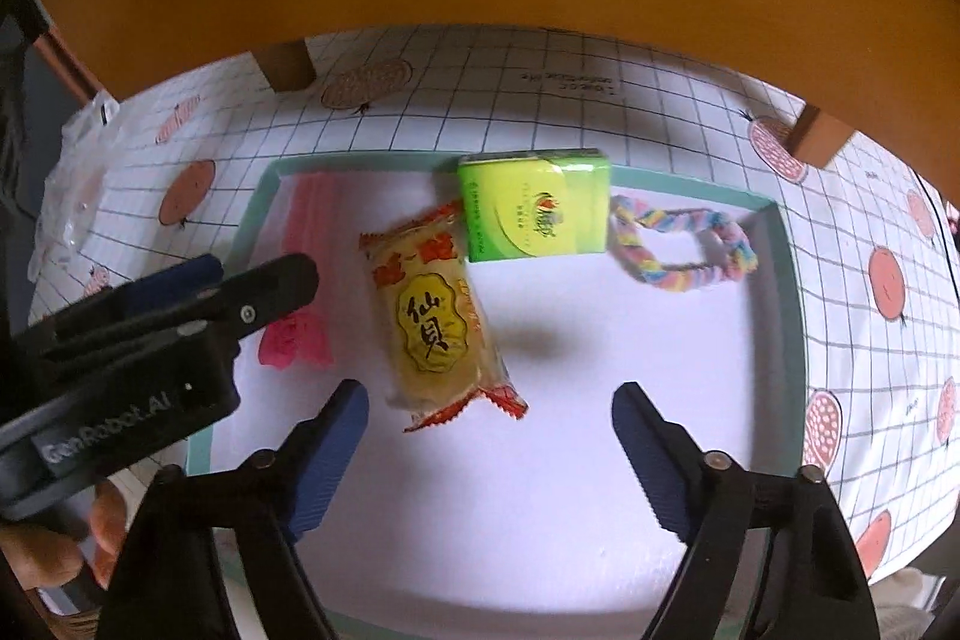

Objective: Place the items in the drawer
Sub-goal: 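Withdraw both tools from the drawer back over the tray, then grasp the pink hair rollers with the left tool while the right tool grasps the snack bag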

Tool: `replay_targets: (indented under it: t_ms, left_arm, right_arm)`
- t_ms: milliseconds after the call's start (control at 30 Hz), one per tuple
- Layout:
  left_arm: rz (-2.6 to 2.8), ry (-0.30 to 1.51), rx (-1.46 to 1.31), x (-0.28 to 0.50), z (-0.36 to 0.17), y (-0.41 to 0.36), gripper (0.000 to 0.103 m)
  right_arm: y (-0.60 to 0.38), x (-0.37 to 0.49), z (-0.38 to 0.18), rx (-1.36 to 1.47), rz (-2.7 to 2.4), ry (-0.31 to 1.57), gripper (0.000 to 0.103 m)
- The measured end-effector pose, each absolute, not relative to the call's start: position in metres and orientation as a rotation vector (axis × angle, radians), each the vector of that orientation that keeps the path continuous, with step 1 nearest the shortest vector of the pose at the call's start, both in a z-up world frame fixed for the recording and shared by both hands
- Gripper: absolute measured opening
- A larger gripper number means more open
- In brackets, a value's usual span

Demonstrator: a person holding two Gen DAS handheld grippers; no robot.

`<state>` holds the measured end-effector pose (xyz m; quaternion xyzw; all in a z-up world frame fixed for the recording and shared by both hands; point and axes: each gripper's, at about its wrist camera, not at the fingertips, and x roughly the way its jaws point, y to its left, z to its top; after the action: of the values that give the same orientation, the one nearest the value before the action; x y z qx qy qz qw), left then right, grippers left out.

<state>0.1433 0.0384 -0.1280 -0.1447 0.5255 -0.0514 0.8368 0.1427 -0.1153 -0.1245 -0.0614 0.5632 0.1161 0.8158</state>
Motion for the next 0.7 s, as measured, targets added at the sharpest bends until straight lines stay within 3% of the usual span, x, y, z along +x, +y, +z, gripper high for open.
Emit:
replay_targets:
  t_ms: [200,267,500,700]
  left_arm:
    - [-0.116,1.130,-0.284,0.148,-0.132,0.034,0.064]
    - [-0.110,1.150,-0.299,0.151,-0.138,0.036,0.055]
    - [-0.098,1.161,-0.301,0.154,-0.143,0.036,0.054]
    - [-0.097,1.179,-0.312,0.157,-0.148,0.033,0.053]
  right_arm:
    - [-0.106,0.149,-0.135,-0.152,0.257,1.216,0.082]
    - [-0.104,0.152,-0.138,-0.156,0.257,1.219,0.080]
    - [-0.099,0.159,-0.148,-0.168,0.251,1.238,0.068]
    - [-0.093,0.163,-0.154,-0.176,0.243,1.262,0.067]
